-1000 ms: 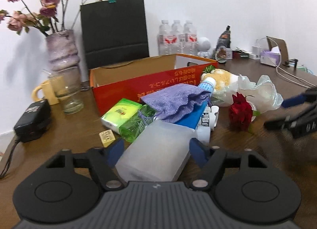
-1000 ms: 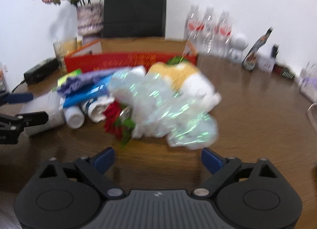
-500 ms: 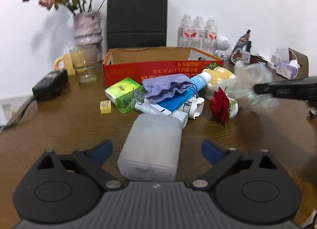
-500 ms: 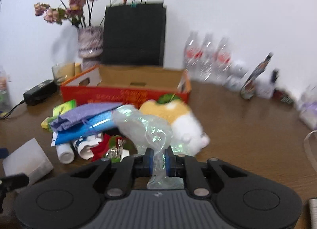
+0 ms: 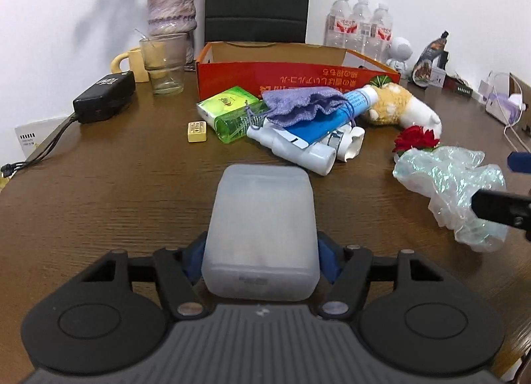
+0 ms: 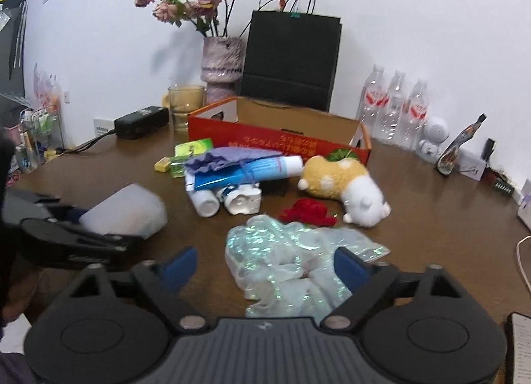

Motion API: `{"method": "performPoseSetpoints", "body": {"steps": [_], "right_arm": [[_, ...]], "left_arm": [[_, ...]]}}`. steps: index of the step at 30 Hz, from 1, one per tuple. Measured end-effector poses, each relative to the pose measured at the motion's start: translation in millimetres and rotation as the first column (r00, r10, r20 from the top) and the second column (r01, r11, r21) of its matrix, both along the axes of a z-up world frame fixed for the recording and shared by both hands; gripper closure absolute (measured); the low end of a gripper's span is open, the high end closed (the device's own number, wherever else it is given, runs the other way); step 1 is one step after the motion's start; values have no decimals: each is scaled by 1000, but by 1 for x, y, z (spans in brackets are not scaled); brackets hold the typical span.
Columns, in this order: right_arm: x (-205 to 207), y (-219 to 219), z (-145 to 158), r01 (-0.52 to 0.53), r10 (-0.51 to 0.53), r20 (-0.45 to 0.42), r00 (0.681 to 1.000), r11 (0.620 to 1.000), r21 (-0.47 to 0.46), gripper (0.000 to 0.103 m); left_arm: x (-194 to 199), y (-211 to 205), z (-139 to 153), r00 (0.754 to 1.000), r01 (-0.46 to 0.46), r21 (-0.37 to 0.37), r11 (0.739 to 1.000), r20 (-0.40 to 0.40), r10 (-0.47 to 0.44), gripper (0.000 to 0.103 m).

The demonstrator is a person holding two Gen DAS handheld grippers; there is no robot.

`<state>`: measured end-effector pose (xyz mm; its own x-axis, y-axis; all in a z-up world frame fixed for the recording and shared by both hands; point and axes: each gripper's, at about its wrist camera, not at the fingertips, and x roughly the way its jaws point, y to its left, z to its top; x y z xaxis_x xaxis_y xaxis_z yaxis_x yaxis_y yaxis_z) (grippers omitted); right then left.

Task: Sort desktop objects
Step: 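Grasp the white plastic box with the left tool while the right tool grasps the iridescent bag, then carry the white box and iridescent bag into the cardboard box and release both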

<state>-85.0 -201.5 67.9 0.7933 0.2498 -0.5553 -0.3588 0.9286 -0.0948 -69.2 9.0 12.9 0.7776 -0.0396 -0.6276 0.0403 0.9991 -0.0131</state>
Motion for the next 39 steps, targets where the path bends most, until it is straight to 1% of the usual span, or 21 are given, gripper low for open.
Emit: {"method": "performPoseSetpoints", "body": {"steps": [1,3,4,5,7,9,10,11,13,15,19,23,25,27,29,31,32,33,35,38,39], "right_arm": [[6,-1,-6,17,-17,-9,1000,1000,-1,14],[18,-3,-18,55,-55,-29,998,998,-3,14],[25,-4,-26,75,-76,-48,996,997,-8,18],[32,-5,-34,96,-97,-69,993,995,-15,28],[41,-7,-48,117,-117,-100,988,993,-13,39],[37,-11,-47,109,-105,-94,990,994,33,68],[34,-13,-41,117,-113,-86,990,992,45,85],[31,-15,-34,128,-124,-78,989,990,54,88],[18,-23,-7,130,-130,-5,991,988,87,90],[21,-28,22,124,-131,67,989,987,102,90],[32,-36,80,109,-134,208,969,986,128,89],[43,-44,138,90,-138,344,929,984,152,89],[49,-48,167,79,-140,409,902,984,163,89],[63,-49,194,64,-138,454,880,983,175,89],[102,-42,212,46,-113,437,892,986,160,87],[151,-30,215,25,-74,364,928,990,136,85],[177,-21,209,15,-53,309,950,992,124,85],[201,-12,198,9,-37,249,968,994,113,85],[255,9,158,5,-11,106,994,998,55,84],[308,26,97,3,-4,-45,999,1000,-14,85],[324,30,77,1,-4,-94,996,999,-33,85]], "left_arm": [[3,-1,-1,1000,5,7,1000,6,-5,28],[11,-3,-3,1000,-1,25,1000,8,1,29],[14,-4,-5,1000,-4,34,999,9,3,36],[15,-5,-5,1000,1,33,999,16,-1,36],[13,-8,-5,1000,15,40,999,22,-16,37],[7,-11,-4,998,59,46,997,27,-60,37],[2,-12,0,997,61,47,997,42,-63,37],[-2,-13,4,996,63,48,997,57,-66,37],[-9,-13,22,991,67,43,997,113,-71,38],[-14,-10,41,983,70,28,997,167,-74,38],[2,3,93,964,90,-28,996,255,-80,37],[39,9,148,944,121,-40,992,313,-102,37],[64,7,176,932,101,-19,995,351,-88,37],[96,7,200,928,79,-30,996,367,-62,37],[136,8,215,938,87,-60,994,342,-61,37],[174,8,192,961,55,-47,997,273,-40,37],[193,7,180,971,39,-40,998,238,-29,37],[212,7,169,979,24,-32,999,203,-17,37],[250,6,145,991,-6,-15,1000,132,8,37],[307,5,111,999,-48,15,999,26,47,37],[315,6,100,999,-48,34,998,4,47,37]]}}
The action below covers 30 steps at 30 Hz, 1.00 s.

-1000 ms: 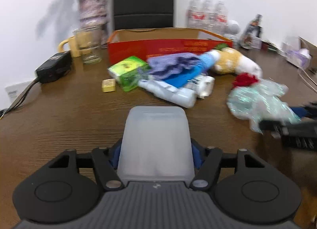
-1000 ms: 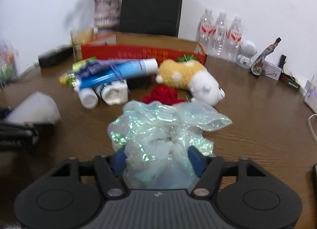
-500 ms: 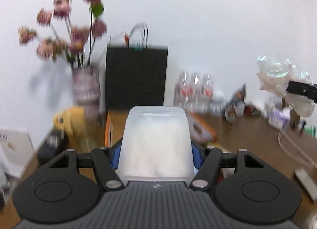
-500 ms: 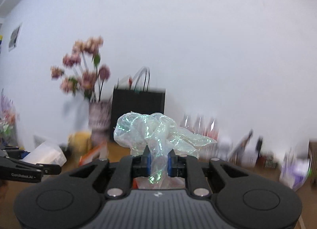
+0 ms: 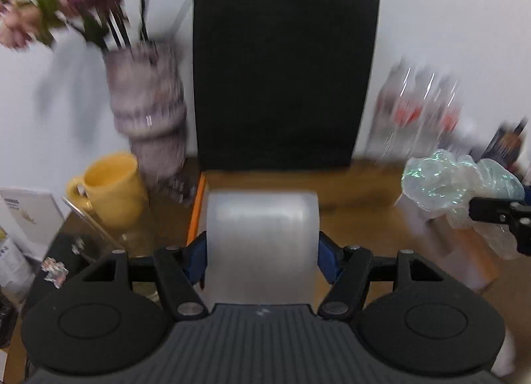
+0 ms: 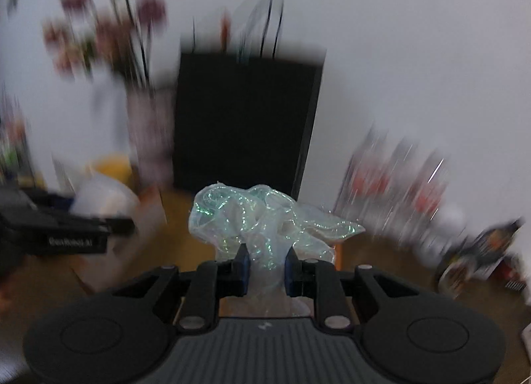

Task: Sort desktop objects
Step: 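Carry the white box and iridescent bag into the cardboard box and release both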

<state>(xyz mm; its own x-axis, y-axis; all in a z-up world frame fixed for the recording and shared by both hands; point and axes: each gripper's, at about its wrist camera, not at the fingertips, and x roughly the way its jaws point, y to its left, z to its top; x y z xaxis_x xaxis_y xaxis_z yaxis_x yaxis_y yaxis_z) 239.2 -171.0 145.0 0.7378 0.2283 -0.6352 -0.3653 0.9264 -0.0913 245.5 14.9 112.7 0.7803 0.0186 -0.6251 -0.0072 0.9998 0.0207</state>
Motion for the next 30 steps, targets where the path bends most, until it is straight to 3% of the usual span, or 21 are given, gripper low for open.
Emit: {"method": "performPoseSetpoints", "body": {"steps": [3,6,7,10,12,13,14,16,21,30], "right_arm": [[42,3,-37,18,-20,-76,997,1000,-25,85],[80,1,-53,46,-46,-145,988,999,-7,84],[91,0,-58,57,-56,-164,985,998,-1,79],[107,0,-67,76,-72,-194,978,997,16,77],[117,0,-72,89,-81,-214,974,996,27,68],[122,0,-74,95,-85,-224,971,995,33,54],[128,0,-77,101,-90,-233,968,994,39,31],[133,-2,-77,112,-95,-253,963,992,53,15],[117,-8,-58,118,-99,-257,961,991,58,15],[81,-17,-22,121,-107,-237,966,992,45,14]], "left_arm": [[28,-1,-23,998,5,16,1000,-67,-4,37],[60,0,-31,993,-26,56,998,-112,32,37],[71,0,-34,991,-40,68,997,-127,49,37],[88,-2,-37,988,-24,75,997,-149,35,37],[97,-6,-38,986,-3,94,996,-166,19,37],[102,-8,-40,984,6,107,994,-178,13,36],[107,-10,-42,982,16,120,993,-190,7,36],[109,-11,-46,979,26,150,988,-202,5,27],[98,-2,-35,988,7,136,991,-156,14,21],[54,10,10,992,-35,111,993,-120,49,11]]}}
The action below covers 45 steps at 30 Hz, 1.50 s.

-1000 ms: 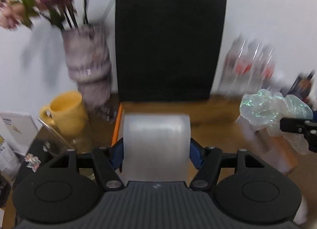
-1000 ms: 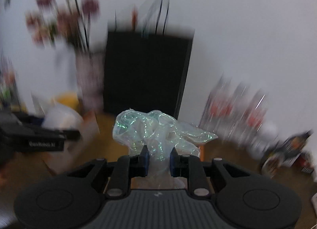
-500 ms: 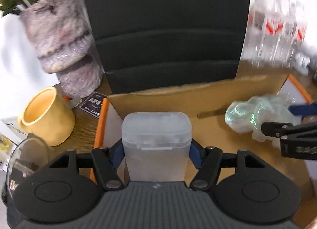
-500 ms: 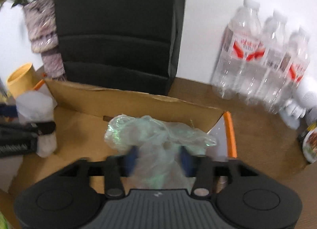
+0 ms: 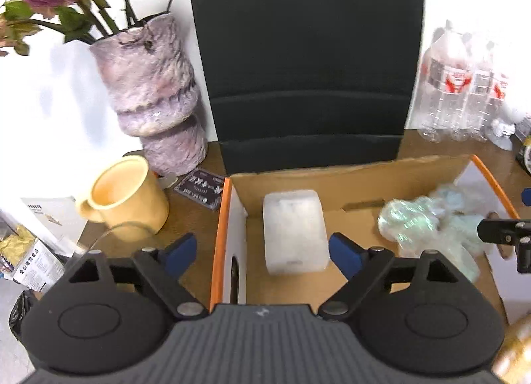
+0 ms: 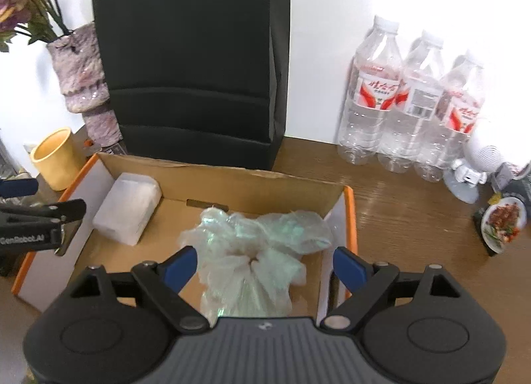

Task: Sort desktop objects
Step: 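Carry the white box and iridescent bag into the cardboard box and release both, then return both tools to the desk clutter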

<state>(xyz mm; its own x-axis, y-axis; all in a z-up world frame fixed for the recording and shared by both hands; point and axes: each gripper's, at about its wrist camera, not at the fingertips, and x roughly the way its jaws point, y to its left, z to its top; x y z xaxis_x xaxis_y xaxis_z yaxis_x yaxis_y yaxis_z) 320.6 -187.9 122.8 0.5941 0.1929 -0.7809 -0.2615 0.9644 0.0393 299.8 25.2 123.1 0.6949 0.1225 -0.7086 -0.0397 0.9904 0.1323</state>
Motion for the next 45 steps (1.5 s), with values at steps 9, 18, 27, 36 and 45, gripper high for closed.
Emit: {"method": "performPoseSetpoints", "body": {"steps": [9,18,27,36,45], "right_arm": [[-84,-14,26,-8,6,55,998,999,36,14],[-231,-14,17,-99,86,197,977,994,56,8],[-343,-1,-65,-36,47,236,971,998,-52,4],[-350,-8,-93,-1,-9,233,972,999,42,4],[-343,-8,-108,41,-49,190,981,998,48,0]], "left_arm": [[-81,-10,11,999,12,-73,997,42,-9,1],[-224,-28,-4,981,137,-175,975,163,-108,0],[-302,-32,-70,982,121,-123,985,158,-101,0],[-328,-36,-113,989,96,-92,991,118,-85,0],[-324,-33,-114,993,64,-115,991,103,-52,0]]}}
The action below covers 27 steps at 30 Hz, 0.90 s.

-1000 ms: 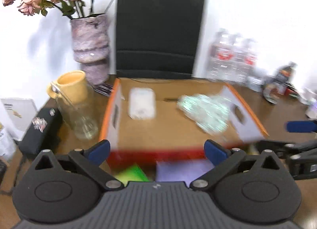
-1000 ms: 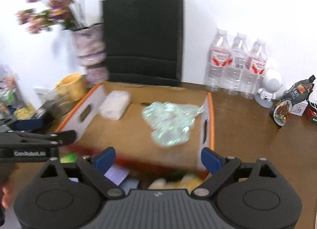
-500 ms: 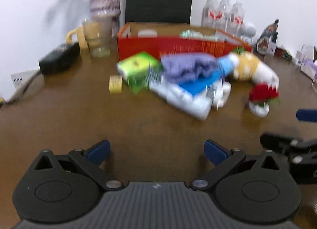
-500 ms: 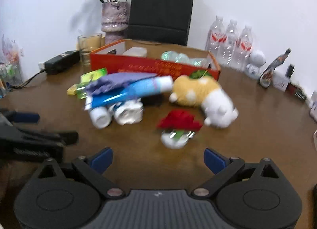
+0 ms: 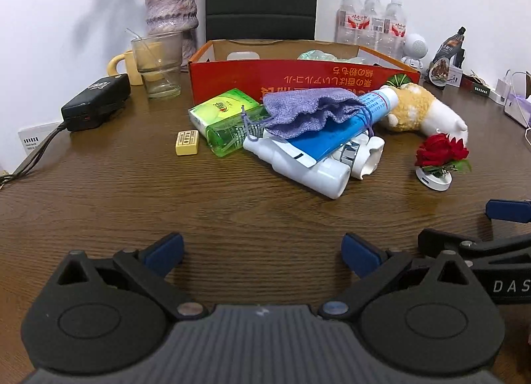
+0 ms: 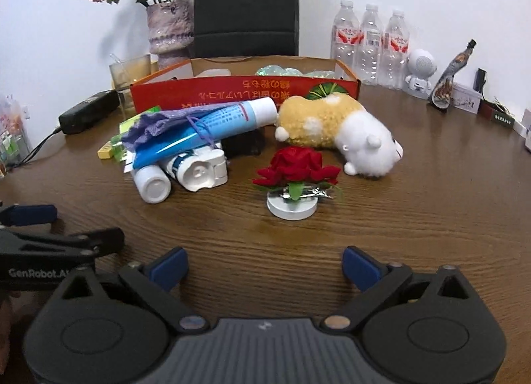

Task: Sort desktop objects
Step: 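Return both tools to the desk clutter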

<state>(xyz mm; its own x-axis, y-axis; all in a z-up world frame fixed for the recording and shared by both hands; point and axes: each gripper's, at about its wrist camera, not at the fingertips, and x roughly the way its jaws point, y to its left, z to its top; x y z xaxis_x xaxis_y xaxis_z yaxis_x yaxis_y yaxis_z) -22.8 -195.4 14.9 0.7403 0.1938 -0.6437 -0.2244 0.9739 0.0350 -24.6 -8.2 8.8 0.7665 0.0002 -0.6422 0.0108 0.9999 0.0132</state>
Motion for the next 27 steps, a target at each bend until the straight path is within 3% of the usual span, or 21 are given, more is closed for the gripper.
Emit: {"method": "performPoseSetpoints", "body": {"steps": [27], "right_arm": [[5,-1,-1,41,-41,-6,999,999,-7,0]], "left_arm": [[2,1,-1,1000,-19,-8,1000,-5,19,0]]}}
